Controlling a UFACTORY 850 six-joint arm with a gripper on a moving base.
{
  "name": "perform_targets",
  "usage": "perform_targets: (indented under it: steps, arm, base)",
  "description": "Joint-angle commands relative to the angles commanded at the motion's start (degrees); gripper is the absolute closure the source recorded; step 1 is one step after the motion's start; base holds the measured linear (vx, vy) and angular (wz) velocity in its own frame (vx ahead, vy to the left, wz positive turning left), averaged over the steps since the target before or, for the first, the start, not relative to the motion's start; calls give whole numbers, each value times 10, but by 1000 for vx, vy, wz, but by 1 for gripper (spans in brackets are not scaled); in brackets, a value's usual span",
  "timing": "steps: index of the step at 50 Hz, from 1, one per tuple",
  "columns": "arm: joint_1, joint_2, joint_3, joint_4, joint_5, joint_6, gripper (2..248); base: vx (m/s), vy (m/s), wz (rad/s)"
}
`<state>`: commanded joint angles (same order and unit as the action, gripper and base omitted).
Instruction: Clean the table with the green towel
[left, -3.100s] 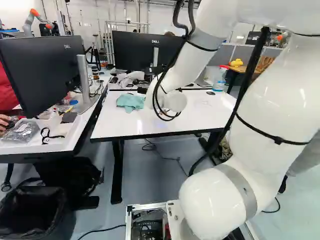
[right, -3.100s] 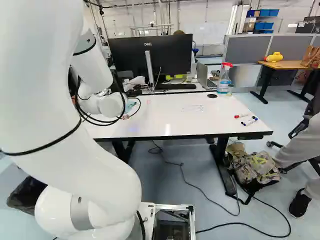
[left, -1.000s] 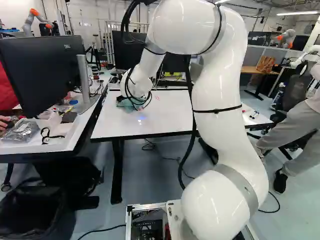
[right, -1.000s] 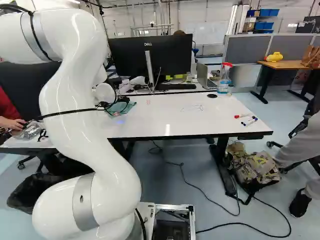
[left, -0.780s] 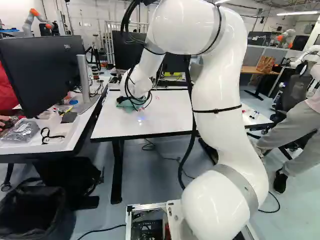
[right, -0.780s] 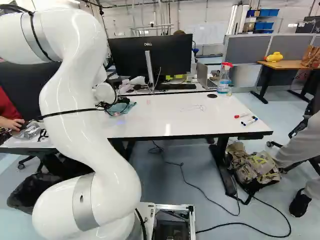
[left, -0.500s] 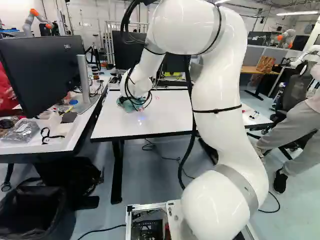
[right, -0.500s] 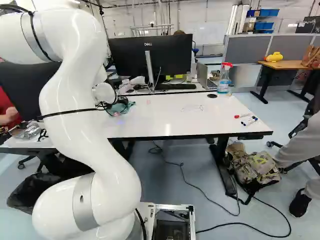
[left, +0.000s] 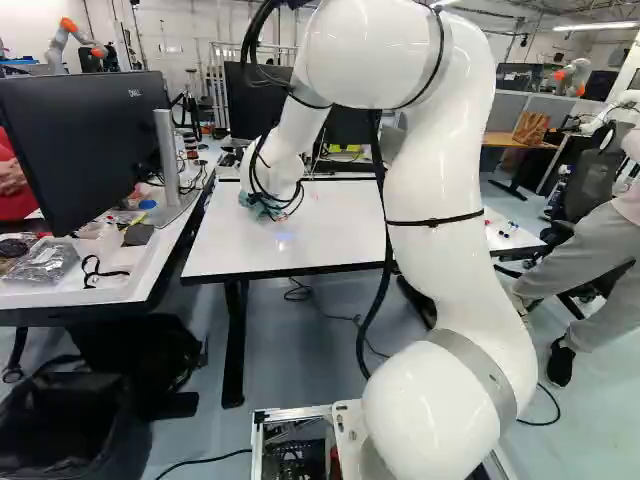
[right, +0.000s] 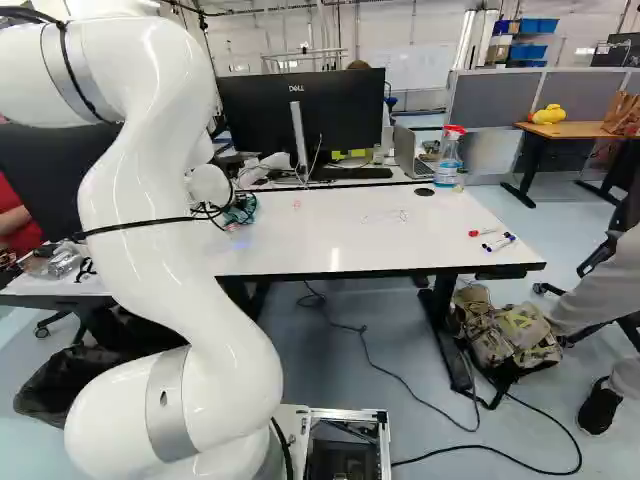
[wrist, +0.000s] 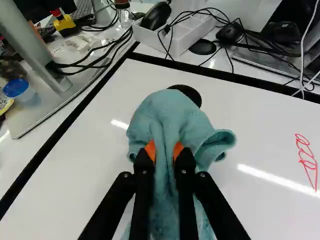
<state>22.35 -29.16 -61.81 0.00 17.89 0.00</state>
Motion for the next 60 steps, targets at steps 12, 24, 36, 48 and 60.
perform_targets:
  steps: [12,24,36,48,60]
  arm:
    - [-17,13,0,0,0,0,195]
    - [-37,24,-2,0,0,0,195]
    - [-58,36,-4,0,0,0,195]
    - [-76,53,0,0,0,0,195]
    - [-94,75,11,0,0,0,195]
  base:
    - [0,0,0]
    - [0,0,0]
    - [0,0,0]
    - [0,0,0]
    - [0,0,0]
